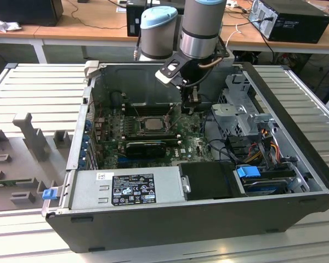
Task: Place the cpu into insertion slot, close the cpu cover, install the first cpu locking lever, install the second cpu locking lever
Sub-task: 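Close the cpu cover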
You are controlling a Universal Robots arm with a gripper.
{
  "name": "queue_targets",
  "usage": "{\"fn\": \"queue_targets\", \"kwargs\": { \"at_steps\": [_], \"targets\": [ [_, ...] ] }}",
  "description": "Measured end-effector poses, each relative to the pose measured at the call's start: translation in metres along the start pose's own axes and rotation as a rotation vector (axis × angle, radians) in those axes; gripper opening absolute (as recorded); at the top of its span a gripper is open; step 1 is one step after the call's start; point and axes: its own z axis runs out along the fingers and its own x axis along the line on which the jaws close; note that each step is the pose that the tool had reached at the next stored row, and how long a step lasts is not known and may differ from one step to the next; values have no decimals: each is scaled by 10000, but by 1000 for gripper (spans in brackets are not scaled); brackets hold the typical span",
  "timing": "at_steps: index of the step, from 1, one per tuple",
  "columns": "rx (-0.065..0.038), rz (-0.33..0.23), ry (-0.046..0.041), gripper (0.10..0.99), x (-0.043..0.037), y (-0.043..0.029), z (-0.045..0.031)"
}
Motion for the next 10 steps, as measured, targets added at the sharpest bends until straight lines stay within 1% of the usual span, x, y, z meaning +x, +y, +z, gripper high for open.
{"fn": "queue_targets", "kwargs": {
  "at_steps": [10],
  "targets": [
    [0, 0, 4, 106, 3, -74, 1]
  ]
}}
